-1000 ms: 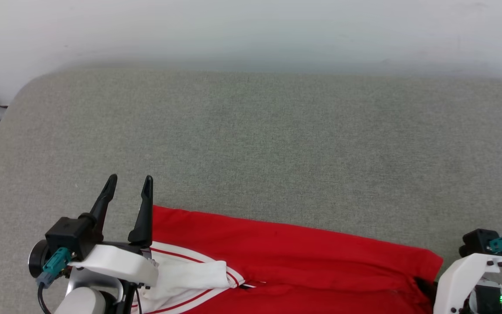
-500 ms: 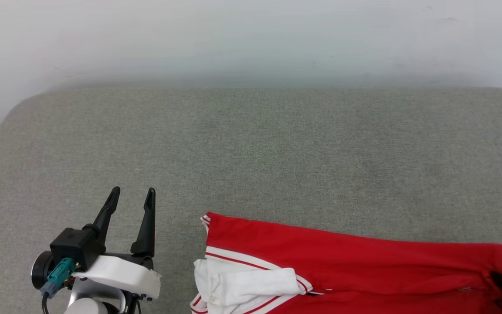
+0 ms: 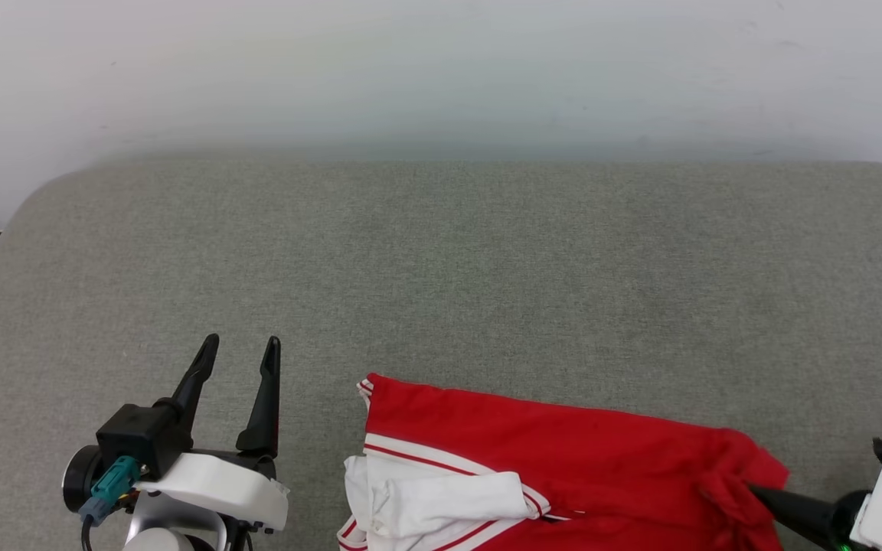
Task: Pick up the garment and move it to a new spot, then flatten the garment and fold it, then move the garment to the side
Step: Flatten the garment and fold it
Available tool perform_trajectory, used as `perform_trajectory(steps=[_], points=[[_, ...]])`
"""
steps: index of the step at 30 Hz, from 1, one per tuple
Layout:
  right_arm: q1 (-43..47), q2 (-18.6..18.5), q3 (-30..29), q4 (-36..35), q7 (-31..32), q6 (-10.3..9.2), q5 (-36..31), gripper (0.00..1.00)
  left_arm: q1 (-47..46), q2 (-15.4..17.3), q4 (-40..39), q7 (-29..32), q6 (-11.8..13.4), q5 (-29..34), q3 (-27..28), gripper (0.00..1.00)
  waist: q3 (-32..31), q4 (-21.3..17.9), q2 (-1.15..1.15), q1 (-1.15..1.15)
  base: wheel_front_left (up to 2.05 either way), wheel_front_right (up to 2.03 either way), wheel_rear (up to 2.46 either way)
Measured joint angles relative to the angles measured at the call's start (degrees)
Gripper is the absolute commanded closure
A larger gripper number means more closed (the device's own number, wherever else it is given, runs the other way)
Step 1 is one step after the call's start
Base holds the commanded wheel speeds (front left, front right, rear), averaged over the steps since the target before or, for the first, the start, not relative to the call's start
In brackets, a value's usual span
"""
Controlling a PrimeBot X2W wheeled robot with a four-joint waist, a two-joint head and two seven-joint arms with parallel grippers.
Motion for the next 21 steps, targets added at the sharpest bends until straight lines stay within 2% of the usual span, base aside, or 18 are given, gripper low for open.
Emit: perform_trajectory(steps=[4, 9, 13, 21], points=[[-1.2, 0.07, 4.54, 3.25, -0.35, 0.0, 11.87, 1.0, -0.14, -0.01, -0.29, 0.18, -0.01, -0.14, -0.36, 0.0, 0.31, 0.77, 0.0, 0.0, 0.0, 0.0, 0.0], [-2.19, 0.14, 13.54, 4.03, -4.34, 0.0, 21.35, 1.0, -0.65, -0.02, -0.36, 0.24, 0.0, -0.21, -0.58, 0.0, 0.9, 2.19, 0.0, 0.0, 0.0, 0.0, 0.0], [-3.16, 0.21, 21.74, 3.67, -8.92, 0.0, 25.51, 1.0, -1.24, -0.14, -0.38, 0.24, -0.05, -0.23, -0.68, 0.0, 1.7, 3.52, 0.0, 0.0, 0.0, 0.0, 0.0], [-7.99, 0.22, 34.95, 4.16, -17.52, 0.0, 28.07, 1.0, -2.77, -0.93, 0.09, 0.1, -0.55, -0.31, -0.94, 0.0, 4.04, 6.02, 0.0, 0.0, 0.0, 0.0, 0.0]])
